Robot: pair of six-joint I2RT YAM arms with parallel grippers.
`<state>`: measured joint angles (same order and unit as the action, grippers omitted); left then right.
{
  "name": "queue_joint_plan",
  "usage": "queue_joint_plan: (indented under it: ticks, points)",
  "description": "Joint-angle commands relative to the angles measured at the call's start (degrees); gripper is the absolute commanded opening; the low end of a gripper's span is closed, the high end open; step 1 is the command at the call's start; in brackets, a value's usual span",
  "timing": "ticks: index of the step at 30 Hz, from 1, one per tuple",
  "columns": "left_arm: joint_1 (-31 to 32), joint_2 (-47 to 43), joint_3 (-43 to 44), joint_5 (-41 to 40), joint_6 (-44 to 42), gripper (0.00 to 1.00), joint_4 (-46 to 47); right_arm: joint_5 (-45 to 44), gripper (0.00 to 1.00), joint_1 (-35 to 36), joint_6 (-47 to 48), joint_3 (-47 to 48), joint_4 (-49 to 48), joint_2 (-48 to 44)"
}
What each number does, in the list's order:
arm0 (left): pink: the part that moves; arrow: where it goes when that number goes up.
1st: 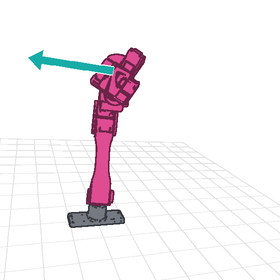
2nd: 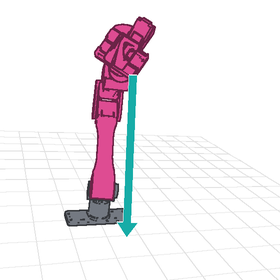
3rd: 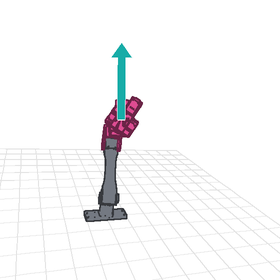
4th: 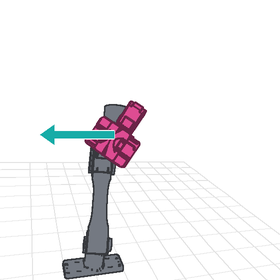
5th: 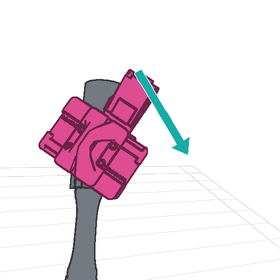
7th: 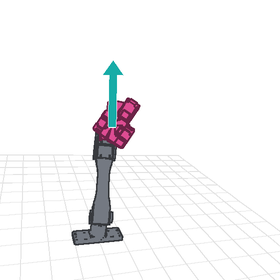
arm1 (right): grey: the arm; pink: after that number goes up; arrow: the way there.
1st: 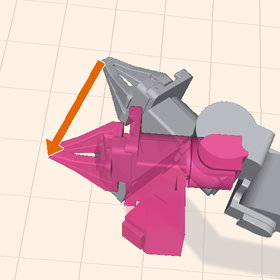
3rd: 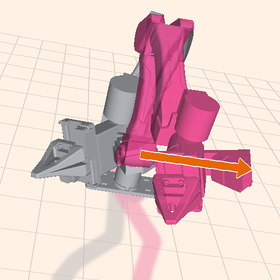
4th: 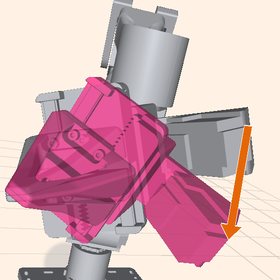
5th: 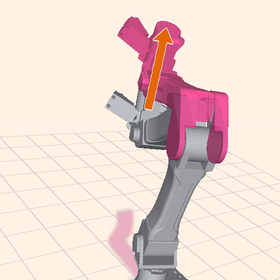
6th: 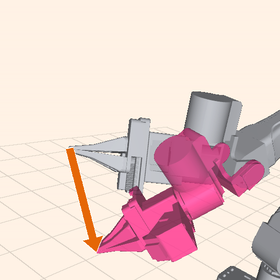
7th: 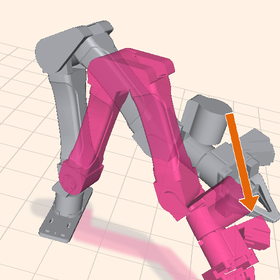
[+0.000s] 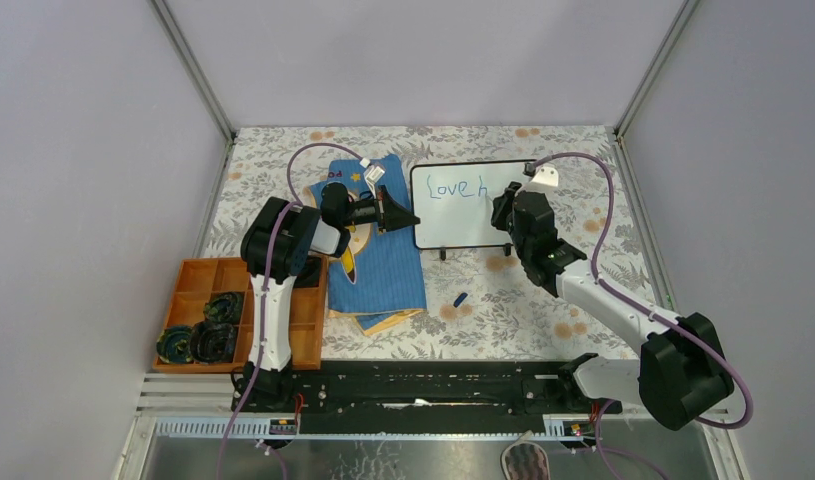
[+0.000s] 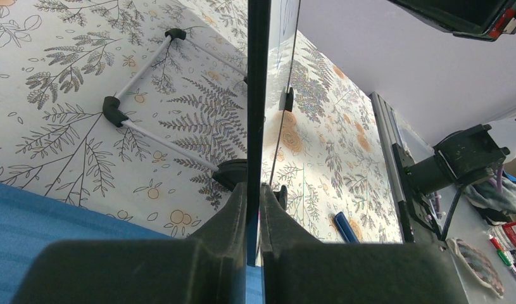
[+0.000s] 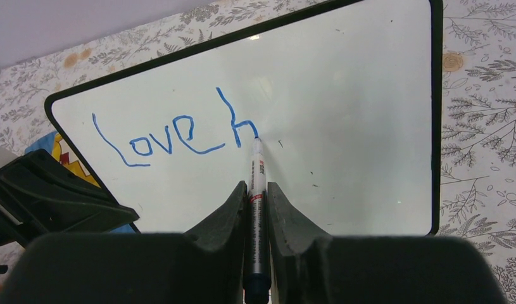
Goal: Write a sentence on the whiteboard
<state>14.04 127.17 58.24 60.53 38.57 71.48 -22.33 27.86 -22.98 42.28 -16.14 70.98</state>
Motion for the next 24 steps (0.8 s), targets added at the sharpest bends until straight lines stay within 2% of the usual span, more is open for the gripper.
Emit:
queue_joint_plan:
  ticks: [1,14,24]
  points:
    - [-0.9,0.0,-1.5,-0.7,-2.7,0.0,-4.4,0.7,0.0,-0.6,0.1,-1.0,-0.4,-0.9]
    - [-0.9,-0.1,-1.6,-0.7,-2.9,0.0,-4.4,-1.3,0.0,-0.6,0.8,-1.9,-1.1,-5.4]
    - [-0.9,-0.3,-1.7,-0.7,-3.0,0.0,-4.5,-1.5,0.0,-0.6,1.0,0.4,-1.4,-3.2]
